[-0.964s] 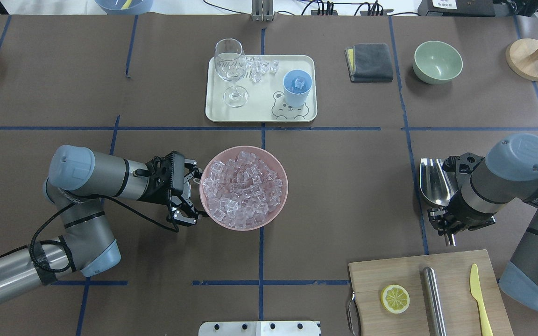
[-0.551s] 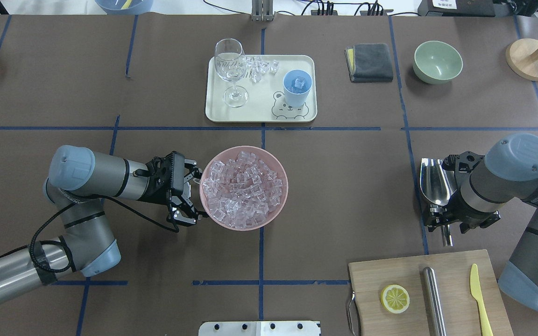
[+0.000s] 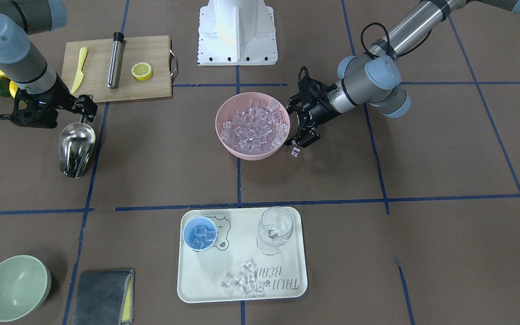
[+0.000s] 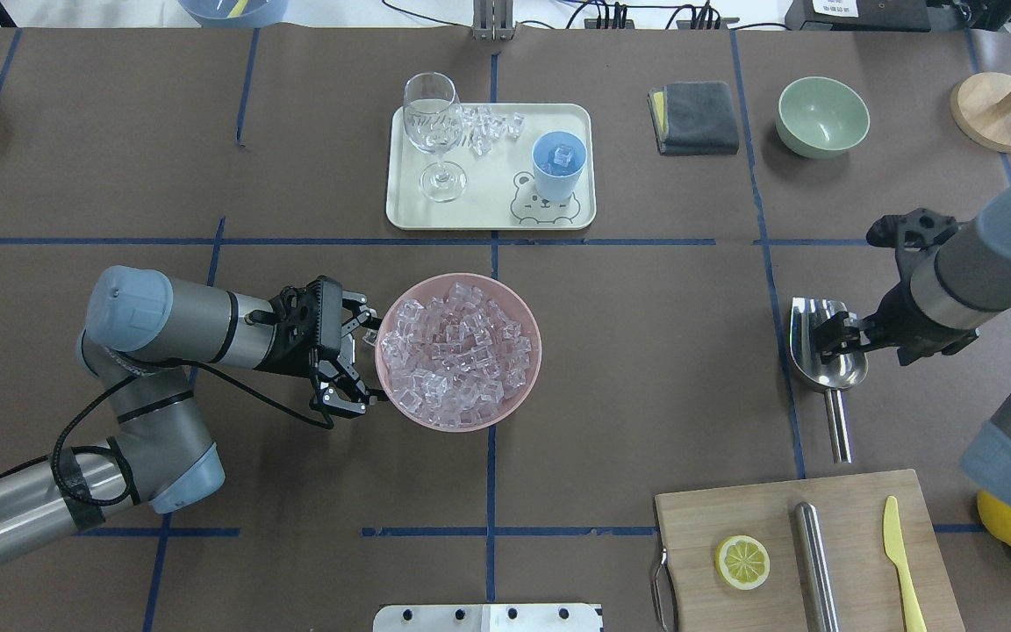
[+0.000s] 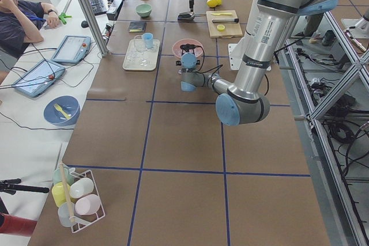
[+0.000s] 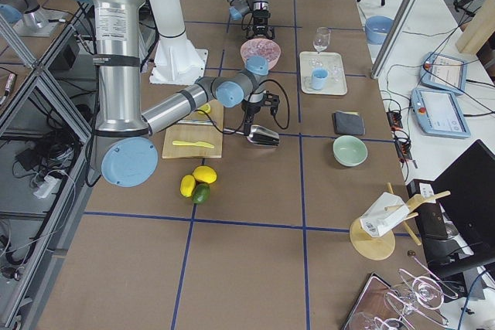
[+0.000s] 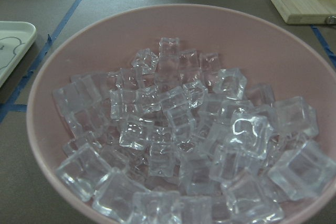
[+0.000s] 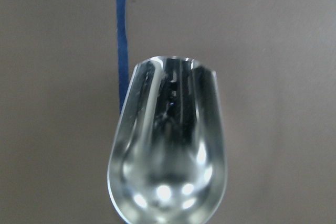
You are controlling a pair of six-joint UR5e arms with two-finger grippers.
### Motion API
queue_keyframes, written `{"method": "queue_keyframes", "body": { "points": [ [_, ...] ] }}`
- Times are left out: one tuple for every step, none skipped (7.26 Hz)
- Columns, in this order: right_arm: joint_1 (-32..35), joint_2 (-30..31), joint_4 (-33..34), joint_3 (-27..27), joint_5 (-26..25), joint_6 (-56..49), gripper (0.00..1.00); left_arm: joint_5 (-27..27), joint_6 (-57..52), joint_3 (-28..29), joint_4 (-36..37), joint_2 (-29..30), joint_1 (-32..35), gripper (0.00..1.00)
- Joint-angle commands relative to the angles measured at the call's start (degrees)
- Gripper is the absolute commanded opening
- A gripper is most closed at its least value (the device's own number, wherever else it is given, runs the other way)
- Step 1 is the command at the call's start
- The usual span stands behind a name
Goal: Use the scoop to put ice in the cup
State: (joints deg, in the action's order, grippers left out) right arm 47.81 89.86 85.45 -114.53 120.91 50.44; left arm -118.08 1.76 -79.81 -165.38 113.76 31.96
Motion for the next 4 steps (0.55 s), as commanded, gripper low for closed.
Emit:
{"method": "queue_keyframes", "body": {
  "points": [
    [11.0,0.9,4.3,0.0,0.9,-19.9,1.0,-0.5,-0.4,-0.1,0.3,-1.1,2.5,1.0],
    [17.9,0.6,10.1,0.1,2.8,-33.3,1.0,-0.6,-0.4,-0.2,0.5,-1.7,4.2,1.0],
    [25.1,1.2,14.9,0.4,4.3,-46.2,1.0,-0.7,-0.4,-0.5,0.8,-2.5,6.2,1.0],
    [33.2,2.4,18.9,0.6,5.5,-57.4,1.0,-0.5,-0.4,-0.5,1.4,-4.1,8.6,1.0]
  ]
}}
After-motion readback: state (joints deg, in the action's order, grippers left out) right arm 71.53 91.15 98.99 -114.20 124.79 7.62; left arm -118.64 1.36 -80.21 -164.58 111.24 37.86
